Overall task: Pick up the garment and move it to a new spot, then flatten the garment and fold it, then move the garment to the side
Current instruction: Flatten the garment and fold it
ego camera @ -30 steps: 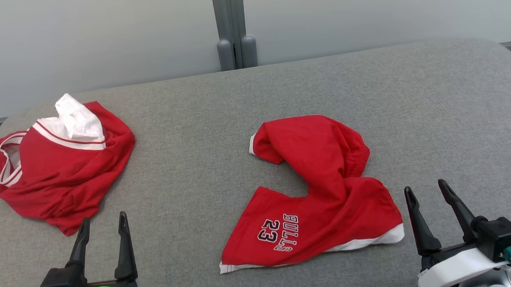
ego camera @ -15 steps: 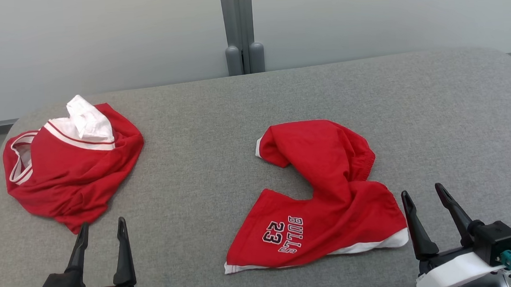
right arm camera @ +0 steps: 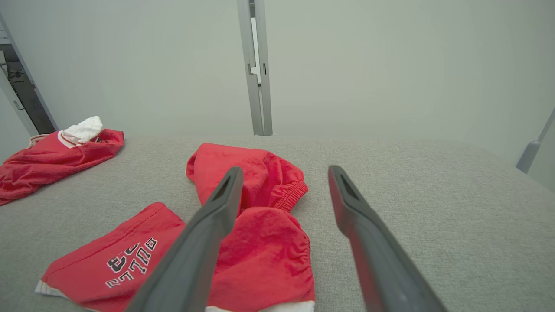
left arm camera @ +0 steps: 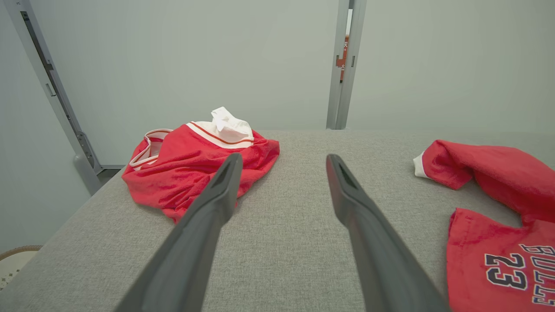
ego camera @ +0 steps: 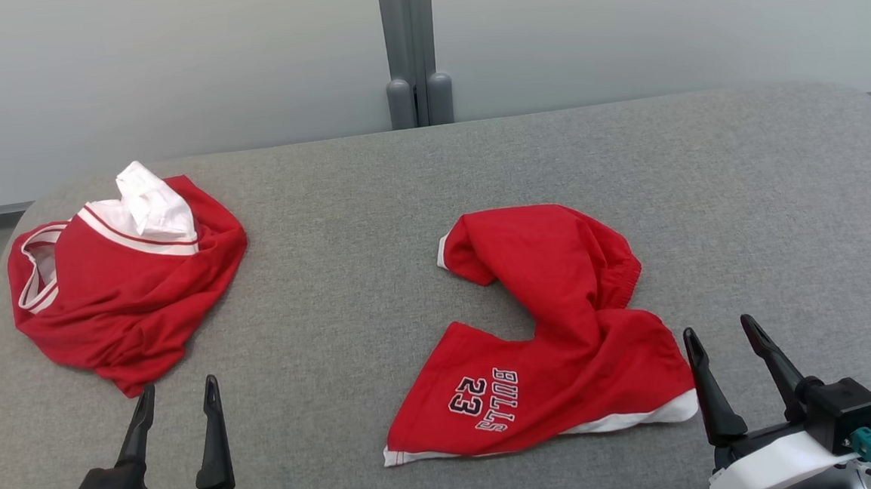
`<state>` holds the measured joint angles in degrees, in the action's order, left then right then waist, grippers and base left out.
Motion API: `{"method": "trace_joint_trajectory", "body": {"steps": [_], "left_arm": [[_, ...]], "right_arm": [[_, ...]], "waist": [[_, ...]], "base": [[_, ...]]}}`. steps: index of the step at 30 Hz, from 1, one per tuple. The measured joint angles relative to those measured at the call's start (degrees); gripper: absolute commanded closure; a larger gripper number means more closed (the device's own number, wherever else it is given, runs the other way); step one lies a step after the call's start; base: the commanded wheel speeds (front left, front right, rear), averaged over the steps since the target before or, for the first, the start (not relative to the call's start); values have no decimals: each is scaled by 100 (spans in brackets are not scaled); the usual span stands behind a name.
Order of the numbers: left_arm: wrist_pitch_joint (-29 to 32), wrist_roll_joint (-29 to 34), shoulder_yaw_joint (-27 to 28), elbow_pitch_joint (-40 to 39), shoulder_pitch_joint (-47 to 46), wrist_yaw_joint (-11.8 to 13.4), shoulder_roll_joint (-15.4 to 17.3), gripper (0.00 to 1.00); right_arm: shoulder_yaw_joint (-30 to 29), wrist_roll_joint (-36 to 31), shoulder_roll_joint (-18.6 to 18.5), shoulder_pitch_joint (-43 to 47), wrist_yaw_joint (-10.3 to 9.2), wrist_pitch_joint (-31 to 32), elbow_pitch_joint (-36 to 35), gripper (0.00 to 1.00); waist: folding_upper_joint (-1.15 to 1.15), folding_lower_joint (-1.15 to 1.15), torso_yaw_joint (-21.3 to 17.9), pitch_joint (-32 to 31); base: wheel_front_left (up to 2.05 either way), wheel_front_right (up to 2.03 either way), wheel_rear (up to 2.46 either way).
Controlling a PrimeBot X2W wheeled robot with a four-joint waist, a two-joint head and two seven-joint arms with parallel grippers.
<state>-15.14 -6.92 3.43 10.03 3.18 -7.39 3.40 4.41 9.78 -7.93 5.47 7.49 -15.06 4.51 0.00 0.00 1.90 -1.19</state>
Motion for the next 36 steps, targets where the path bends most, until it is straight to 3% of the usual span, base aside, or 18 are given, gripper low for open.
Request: {"method": "trace_joint_trajectory", "body": {"steps": [23,36], "left_arm": [[0,-14,-154,104,0,-1,24,0],[0,-220,-1742,940,94,-3,36,0]], "right_arm": [[-1,11,12,-2,0,0,113,0],[-88,122,-123,-171,0,0,1109,0]], "waist": [[0,0,-17,6],[0,0,-88,165]], "base": [[0,0,0],[0,0,0]]}}
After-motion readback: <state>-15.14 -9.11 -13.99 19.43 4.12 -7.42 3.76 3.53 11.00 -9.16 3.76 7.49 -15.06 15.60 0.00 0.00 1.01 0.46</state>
